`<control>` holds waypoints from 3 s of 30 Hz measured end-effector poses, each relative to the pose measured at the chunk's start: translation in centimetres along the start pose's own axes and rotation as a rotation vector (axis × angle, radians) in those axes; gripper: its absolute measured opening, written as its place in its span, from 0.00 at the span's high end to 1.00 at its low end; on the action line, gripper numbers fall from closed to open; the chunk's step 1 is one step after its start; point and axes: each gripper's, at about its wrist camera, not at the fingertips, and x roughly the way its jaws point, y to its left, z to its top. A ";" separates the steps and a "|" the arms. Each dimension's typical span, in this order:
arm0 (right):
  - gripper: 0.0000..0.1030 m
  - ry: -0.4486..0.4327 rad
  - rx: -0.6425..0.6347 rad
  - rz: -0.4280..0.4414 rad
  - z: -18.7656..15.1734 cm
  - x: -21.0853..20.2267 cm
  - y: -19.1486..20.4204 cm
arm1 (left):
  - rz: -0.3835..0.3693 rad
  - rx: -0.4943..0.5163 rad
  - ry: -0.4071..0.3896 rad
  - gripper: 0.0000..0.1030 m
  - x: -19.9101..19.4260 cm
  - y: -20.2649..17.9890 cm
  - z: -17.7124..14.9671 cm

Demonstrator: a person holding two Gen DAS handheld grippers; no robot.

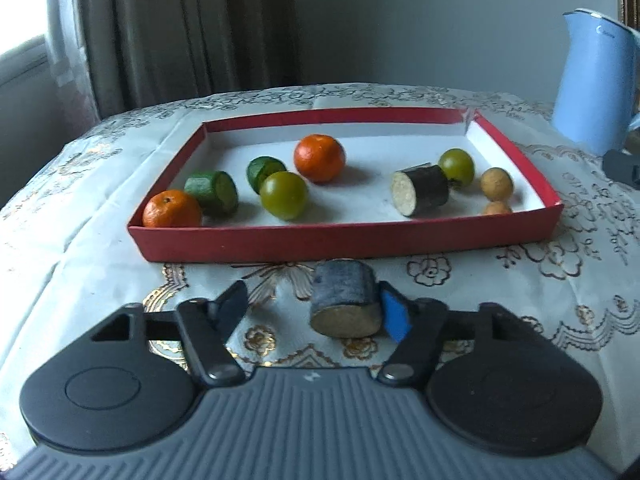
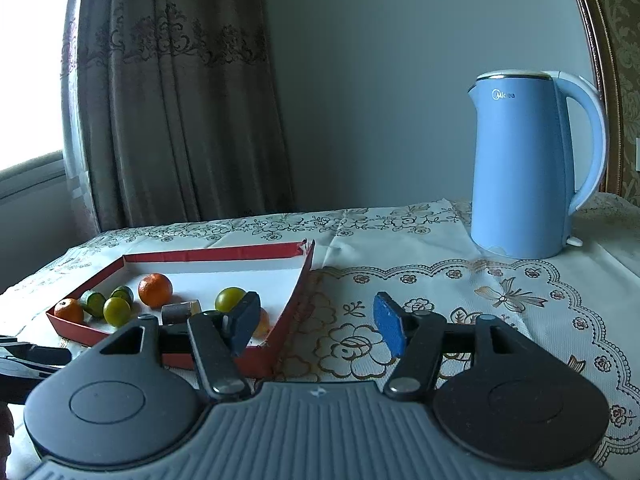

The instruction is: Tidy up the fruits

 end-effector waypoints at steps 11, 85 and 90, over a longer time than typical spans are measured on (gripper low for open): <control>0.40 0.007 -0.007 -0.009 -0.1 0.1 -0.1 | -0.015 0.008 -0.060 0.69 -1.6 -0.1 -0.1; 0.32 -0.016 -0.018 0.016 0.3 -0.3 0.7 | -0.294 -0.129 -0.302 0.00 -4.0 3.4 4.5; 0.31 -0.031 -0.019 0.017 0.4 -0.7 0.7 | -0.480 -0.185 -0.352 0.00 -7.0 4.7 3.4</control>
